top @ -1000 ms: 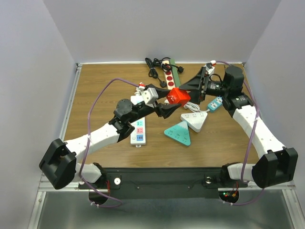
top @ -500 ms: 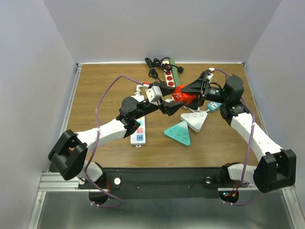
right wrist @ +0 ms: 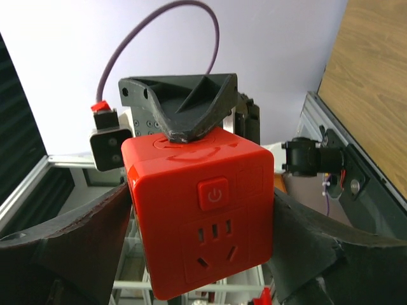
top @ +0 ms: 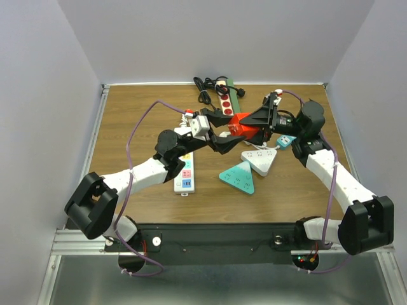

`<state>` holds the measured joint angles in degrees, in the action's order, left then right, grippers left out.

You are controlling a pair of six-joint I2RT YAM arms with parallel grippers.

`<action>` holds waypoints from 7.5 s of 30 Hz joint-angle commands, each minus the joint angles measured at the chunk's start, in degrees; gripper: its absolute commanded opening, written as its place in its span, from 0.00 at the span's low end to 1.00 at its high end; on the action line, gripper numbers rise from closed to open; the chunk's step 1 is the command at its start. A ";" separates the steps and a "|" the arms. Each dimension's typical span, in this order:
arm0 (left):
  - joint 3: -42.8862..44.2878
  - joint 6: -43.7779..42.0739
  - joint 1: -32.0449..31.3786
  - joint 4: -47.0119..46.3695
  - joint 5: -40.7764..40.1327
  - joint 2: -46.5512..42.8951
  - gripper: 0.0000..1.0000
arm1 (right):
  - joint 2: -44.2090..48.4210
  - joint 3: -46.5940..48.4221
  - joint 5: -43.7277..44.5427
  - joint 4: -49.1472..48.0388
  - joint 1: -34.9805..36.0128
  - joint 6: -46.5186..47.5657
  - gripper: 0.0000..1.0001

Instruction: Insert the plug

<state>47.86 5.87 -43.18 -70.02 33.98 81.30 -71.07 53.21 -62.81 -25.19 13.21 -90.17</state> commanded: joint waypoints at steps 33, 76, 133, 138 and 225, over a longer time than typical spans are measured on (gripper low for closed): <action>-11.37 5.91 5.64 13.93 -3.38 -6.76 0.94 | -9.52 12.17 6.91 -5.48 -4.77 29.26 0.01; -5.24 10.66 17.87 24.05 -18.87 17.05 0.98 | -16.20 13.76 9.19 15.16 -4.78 59.58 0.00; -1.09 39.57 -23.79 77.49 -66.94 8.97 0.99 | -1.97 1.90 33.89 32.66 2.70 75.84 0.00; -2.59 40.80 -23.71 79.59 -67.98 8.26 0.99 | -1.53 1.54 33.71 32.49 2.78 75.67 0.00; -20.34 23.05 24.80 65.98 -38.02 -26.98 0.99 | -37.65 25.71 33.54 25.63 26.51 101.51 0.00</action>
<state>29.21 30.70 -19.51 -1.43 -6.20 54.81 -108.18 75.42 -29.26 5.30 39.11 9.85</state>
